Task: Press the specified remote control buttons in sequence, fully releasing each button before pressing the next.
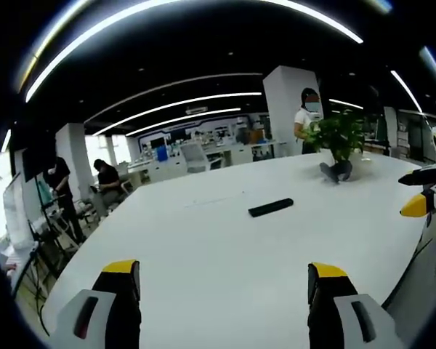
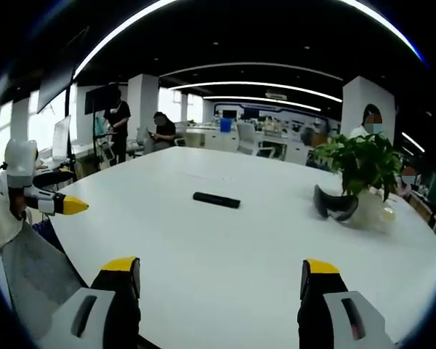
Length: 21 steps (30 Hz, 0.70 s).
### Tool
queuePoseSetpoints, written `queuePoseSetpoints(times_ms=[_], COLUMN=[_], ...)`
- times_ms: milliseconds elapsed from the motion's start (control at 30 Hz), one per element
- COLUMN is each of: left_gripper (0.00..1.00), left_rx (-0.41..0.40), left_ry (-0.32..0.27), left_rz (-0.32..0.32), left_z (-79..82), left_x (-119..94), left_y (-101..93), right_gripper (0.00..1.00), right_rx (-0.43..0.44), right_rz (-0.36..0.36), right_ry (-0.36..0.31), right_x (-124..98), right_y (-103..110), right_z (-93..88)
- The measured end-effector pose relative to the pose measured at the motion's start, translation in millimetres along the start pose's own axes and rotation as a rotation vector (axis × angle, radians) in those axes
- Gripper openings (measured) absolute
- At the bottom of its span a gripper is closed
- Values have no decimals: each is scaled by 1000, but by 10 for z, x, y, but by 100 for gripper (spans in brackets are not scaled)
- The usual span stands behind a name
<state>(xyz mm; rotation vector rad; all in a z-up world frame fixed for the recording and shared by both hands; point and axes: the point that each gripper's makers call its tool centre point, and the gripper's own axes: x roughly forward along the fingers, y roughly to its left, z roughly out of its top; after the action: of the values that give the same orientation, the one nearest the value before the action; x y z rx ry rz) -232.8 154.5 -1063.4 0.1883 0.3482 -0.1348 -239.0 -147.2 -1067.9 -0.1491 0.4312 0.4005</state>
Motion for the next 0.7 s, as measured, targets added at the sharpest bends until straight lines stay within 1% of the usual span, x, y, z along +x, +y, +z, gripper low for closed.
queuePoseSetpoints(times_ms=[133, 233, 700], left_gripper=[99, 100, 98], left_rx=[6, 14, 28], left_ry=[15, 13, 28], left_rz=[-16, -29, -34], left_z=[-24, -17, -39], left_x=[12, 15, 23], left_y=[-36, -67, -79], right_gripper=[91, 91, 89], right_rx=[2, 1, 9], right_rz=[5, 6, 27], right_ry=[0, -1, -10], right_x=[1, 4, -1], right_y=[9, 11, 44], right_z=[3, 5, 25])
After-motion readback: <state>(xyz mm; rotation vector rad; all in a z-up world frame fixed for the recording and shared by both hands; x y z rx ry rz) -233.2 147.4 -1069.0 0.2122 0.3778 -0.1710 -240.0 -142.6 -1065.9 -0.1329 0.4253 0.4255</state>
